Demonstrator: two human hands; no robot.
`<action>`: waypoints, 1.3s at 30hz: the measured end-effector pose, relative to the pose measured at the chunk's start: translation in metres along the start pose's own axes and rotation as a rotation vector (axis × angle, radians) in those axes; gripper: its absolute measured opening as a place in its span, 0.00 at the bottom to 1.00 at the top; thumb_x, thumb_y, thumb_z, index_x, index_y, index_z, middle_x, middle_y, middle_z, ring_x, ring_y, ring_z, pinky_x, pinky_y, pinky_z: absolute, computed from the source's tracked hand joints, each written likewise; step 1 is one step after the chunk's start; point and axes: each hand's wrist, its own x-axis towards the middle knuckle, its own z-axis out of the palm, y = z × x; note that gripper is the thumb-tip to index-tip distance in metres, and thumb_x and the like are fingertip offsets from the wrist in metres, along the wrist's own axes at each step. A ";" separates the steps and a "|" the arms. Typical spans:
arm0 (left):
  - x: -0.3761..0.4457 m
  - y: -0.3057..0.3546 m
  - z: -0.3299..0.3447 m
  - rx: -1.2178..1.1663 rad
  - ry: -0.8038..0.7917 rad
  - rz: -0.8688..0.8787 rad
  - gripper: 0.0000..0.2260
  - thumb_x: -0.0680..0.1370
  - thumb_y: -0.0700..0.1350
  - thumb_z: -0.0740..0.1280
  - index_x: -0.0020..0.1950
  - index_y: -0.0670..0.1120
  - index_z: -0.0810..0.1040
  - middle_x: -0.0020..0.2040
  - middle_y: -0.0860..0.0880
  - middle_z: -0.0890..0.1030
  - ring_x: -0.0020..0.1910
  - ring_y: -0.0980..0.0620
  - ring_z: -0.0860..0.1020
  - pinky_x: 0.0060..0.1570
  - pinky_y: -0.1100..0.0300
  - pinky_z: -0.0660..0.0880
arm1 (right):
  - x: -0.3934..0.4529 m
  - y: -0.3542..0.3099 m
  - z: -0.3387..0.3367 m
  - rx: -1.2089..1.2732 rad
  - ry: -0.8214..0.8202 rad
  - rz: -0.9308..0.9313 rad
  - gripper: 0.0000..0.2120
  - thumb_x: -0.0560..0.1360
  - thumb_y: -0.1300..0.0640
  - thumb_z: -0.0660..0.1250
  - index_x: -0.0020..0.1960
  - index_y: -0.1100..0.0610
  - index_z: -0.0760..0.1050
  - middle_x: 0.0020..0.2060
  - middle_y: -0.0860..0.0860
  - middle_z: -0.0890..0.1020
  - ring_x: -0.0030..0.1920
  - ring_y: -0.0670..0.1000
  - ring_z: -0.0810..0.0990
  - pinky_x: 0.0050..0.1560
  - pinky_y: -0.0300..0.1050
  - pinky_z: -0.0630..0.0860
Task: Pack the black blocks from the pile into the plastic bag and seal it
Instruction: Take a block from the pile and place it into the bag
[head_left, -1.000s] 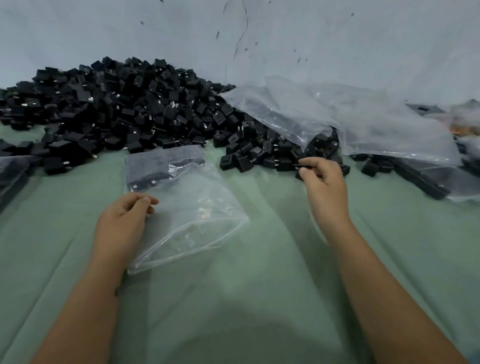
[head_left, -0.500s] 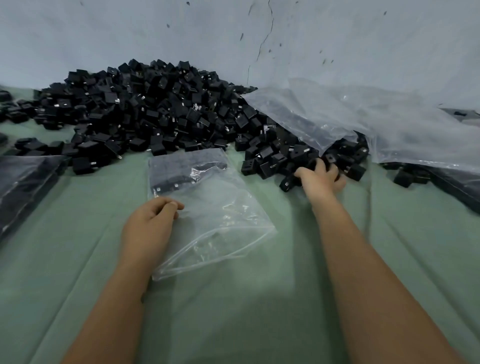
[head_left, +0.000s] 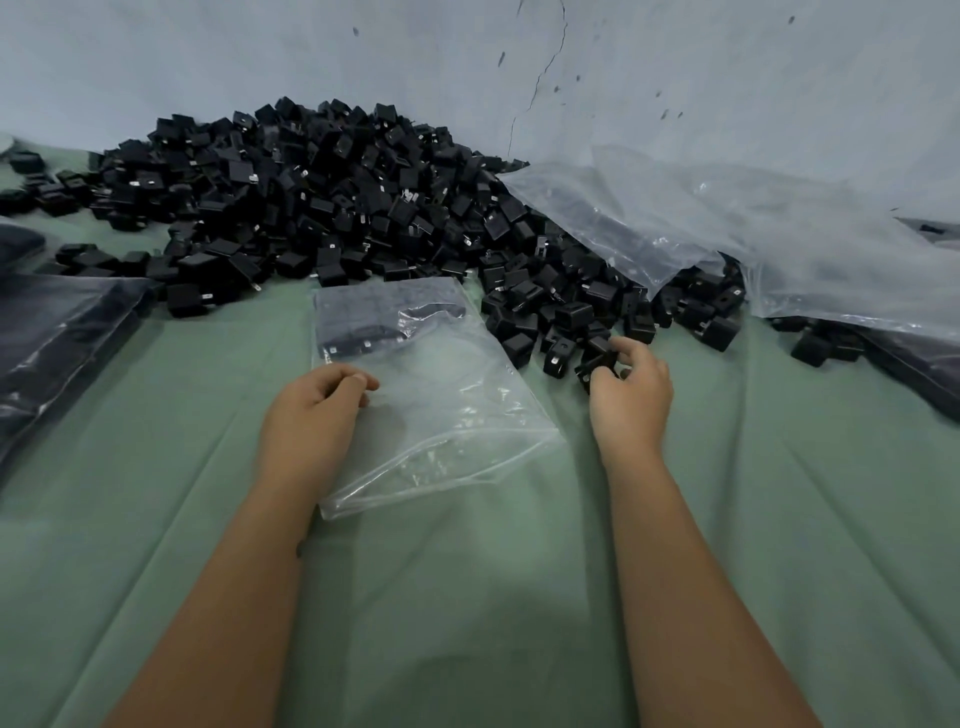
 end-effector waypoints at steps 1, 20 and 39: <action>-0.001 0.001 -0.001 -0.007 0.004 0.003 0.11 0.75 0.50 0.62 0.39 0.61 0.82 0.33 0.62 0.80 0.30 0.65 0.73 0.36 0.58 0.67 | -0.001 -0.001 -0.001 0.013 -0.010 -0.003 0.20 0.72 0.64 0.60 0.60 0.48 0.76 0.54 0.45 0.70 0.61 0.52 0.72 0.59 0.50 0.73; -0.016 0.017 -0.013 -0.150 -0.352 0.272 0.15 0.66 0.60 0.70 0.50 0.58 0.83 0.43 0.51 0.82 0.46 0.56 0.78 0.52 0.59 0.72 | -0.016 -0.004 -0.001 0.004 0.096 -0.176 0.07 0.71 0.52 0.73 0.46 0.47 0.77 0.47 0.41 0.68 0.42 0.37 0.73 0.38 0.23 0.67; -0.015 0.014 -0.011 -0.186 -0.116 0.186 0.07 0.76 0.43 0.71 0.40 0.42 0.81 0.34 0.47 0.77 0.36 0.54 0.73 0.42 0.57 0.70 | -0.125 -0.060 0.022 -0.310 -0.329 -1.043 0.08 0.70 0.63 0.69 0.48 0.61 0.76 0.43 0.55 0.76 0.34 0.54 0.74 0.30 0.43 0.65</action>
